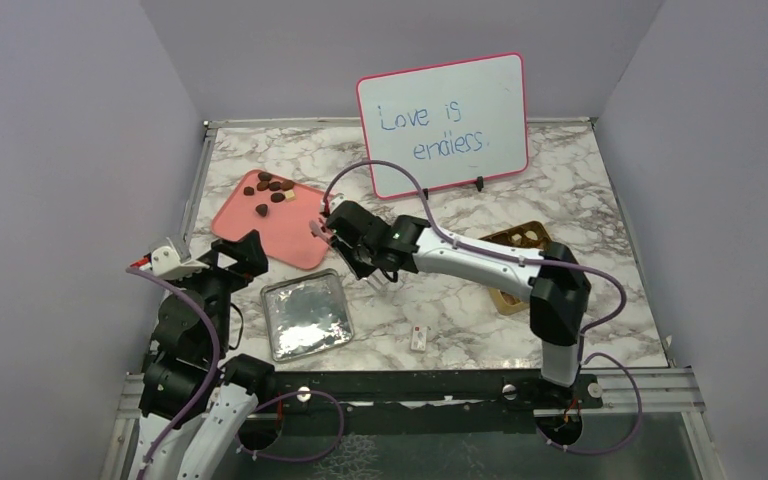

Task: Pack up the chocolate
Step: Pick up the fake chocolate from the plate, then place the fake chocolate in the packing box.

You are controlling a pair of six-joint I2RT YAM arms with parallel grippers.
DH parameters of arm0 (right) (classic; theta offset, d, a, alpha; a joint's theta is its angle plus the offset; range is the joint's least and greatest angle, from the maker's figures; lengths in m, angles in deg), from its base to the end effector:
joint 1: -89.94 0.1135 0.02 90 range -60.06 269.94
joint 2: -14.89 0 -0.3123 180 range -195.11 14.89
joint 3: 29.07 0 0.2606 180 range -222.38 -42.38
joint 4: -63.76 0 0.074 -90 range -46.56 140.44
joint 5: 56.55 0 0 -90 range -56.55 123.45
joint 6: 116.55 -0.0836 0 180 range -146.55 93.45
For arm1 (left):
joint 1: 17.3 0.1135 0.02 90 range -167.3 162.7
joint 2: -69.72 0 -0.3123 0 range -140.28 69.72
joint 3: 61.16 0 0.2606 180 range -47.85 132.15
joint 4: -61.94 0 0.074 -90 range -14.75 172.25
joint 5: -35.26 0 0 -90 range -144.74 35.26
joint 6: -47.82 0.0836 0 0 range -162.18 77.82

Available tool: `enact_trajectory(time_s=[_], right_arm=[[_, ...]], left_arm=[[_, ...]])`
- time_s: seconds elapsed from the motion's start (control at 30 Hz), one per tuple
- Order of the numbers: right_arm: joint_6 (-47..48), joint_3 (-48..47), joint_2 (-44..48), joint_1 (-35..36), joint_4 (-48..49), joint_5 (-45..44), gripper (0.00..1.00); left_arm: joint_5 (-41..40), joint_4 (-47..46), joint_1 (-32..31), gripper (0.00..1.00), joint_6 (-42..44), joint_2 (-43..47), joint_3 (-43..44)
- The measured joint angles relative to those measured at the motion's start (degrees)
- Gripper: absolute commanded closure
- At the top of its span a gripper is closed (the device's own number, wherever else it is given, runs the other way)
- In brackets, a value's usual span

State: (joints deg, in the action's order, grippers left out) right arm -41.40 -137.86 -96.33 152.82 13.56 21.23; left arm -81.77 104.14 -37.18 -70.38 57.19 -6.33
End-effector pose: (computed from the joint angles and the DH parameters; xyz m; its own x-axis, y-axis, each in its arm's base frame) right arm 0.2382 0.4262 0.2698 -0.5581 -0.5402 -0.6298 -0.6914 0.7225 -0.0070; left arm 0.0659 0.0166 0.3569 0.0603 -0.4694 -0.8809 -0.1089 0.8742 -0.4732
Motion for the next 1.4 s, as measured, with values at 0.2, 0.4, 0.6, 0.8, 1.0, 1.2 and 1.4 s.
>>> enact_trajectory(time_s=[0.2,0.4,0.6,0.8,1.0,1.2,1.4], right_arm=[[-5.7,6.93,9.88,0.02,-3.32,-3.39,0.76],[-14.49,14.12,21.16,0.0,-8.37,-6.67,0.76],[-27.71,17.75,30.08,-0.09,-18.4,-9.42,0.76],[-44.02,20.13,36.79,-0.15,-32.44,-12.48,0.75],[-56.04,24.57,42.84,-0.22,-39.85,-13.79,0.75],[-62.05,28.98,47.17,-0.74,-42.82,-16.28,0.71],[-63.19,29.46,45.31,-3.19,-43.06,-18.01,0.69]], left_arm=[[1.97,0.02,0.0,0.01,0.22,-2.21,-0.37],[2.99,0.07,0.0,0.01,0.66,-2.86,-1.16],[3.28,0.04,0.0,0.01,0.94,-2.82,-1.16],[3.48,0.04,0.0,0.01,1.16,-2.45,-1.18],[3.52,0.02,0.0,0.01,1.25,-1.97,-1.18],[3.52,0.04,0.0,0.01,1.29,-1.97,-1.18],[3.52,0.04,0.0,0.01,1.31,-1.97,-1.18]])
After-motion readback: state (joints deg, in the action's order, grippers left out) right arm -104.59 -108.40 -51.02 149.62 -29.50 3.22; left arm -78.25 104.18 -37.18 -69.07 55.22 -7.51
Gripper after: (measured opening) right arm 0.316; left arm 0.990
